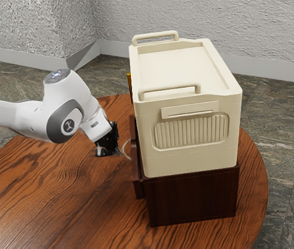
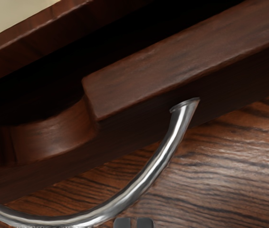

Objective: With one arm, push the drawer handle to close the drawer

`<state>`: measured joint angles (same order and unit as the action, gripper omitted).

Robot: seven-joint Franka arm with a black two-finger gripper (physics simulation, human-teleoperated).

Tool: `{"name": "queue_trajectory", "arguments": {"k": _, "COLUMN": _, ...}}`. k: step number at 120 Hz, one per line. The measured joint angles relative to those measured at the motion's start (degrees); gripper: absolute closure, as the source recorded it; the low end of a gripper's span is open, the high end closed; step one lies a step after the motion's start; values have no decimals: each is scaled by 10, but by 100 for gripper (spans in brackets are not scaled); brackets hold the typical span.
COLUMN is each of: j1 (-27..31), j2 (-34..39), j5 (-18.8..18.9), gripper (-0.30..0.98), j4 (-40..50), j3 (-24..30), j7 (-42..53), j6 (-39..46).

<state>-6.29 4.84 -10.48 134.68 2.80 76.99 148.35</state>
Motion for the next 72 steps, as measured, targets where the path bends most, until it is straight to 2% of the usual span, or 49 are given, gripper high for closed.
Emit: {"name": "queue_trajectory", "arguments": {"k": 72, "j1": -5, "j2": -22, "j5": -22, "gripper": 78, "j4": -17, "j3": 14, "j7": 1, "j6": 30}}
